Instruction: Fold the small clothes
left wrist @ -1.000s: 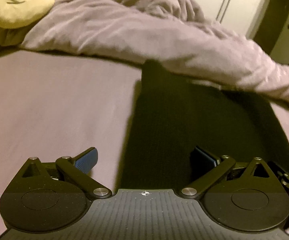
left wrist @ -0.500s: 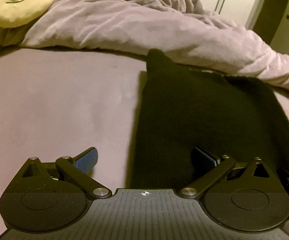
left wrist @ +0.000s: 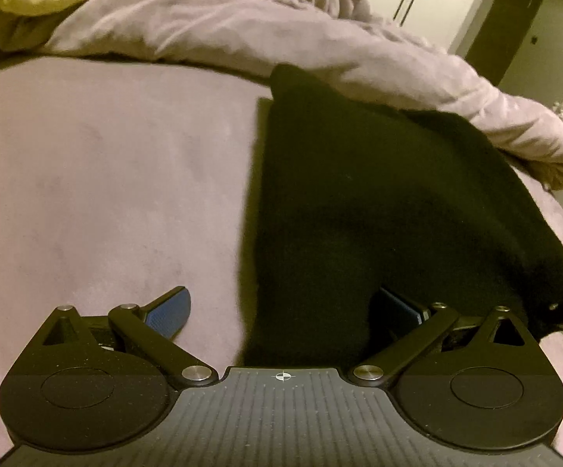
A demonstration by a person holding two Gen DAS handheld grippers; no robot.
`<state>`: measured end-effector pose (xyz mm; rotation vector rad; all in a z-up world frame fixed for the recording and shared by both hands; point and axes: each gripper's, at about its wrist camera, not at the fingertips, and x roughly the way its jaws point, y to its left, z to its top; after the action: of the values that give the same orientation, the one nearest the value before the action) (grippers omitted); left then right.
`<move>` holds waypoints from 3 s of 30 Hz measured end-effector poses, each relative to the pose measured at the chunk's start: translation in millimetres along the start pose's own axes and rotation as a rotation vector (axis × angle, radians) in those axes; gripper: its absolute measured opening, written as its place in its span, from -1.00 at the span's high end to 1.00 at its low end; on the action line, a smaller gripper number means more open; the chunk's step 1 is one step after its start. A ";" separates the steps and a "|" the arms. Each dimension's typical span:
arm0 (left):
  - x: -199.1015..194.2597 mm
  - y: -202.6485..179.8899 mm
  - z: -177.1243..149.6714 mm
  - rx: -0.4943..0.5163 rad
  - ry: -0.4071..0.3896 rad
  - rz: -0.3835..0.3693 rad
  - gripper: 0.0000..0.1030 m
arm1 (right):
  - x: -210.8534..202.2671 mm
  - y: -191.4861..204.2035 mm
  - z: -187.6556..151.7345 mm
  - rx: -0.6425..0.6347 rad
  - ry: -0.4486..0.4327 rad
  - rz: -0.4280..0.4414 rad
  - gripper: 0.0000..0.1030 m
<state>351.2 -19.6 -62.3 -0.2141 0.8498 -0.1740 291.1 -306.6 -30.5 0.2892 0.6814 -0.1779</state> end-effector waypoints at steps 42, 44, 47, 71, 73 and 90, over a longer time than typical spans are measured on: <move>-39.8 18.3 -38.0 -0.081 -0.056 0.273 -0.88 | -23.7 -39.4 -25.4 0.093 -0.097 0.066 0.47; -48.7 16.5 -45.0 -0.063 -0.051 0.341 -0.88 | -38.0 -34.3 -25.9 0.018 -0.088 0.023 0.46; -63.5 16.6 -57.5 -0.055 -0.009 0.335 -0.90 | -63.2 -18.8 -36.8 -0.141 -0.044 0.059 0.30; -119.8 -54.6 -100.2 0.166 0.047 0.256 -1.00 | -134.4 12.2 -78.9 -0.216 0.210 0.060 -0.92; -120.1 -55.5 -101.3 0.175 0.056 0.269 -1.00 | -133.2 14.0 -77.0 -0.210 0.207 0.044 -0.92; -133.2 -62.2 -95.8 0.206 0.014 0.271 -1.00 | -138.1 43.1 -65.3 -0.311 0.146 0.011 -0.92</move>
<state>188.1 -59.3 -11.4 0.0960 0.8600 -0.0084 157.8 -235.7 18.6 0.0076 0.8399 -0.0389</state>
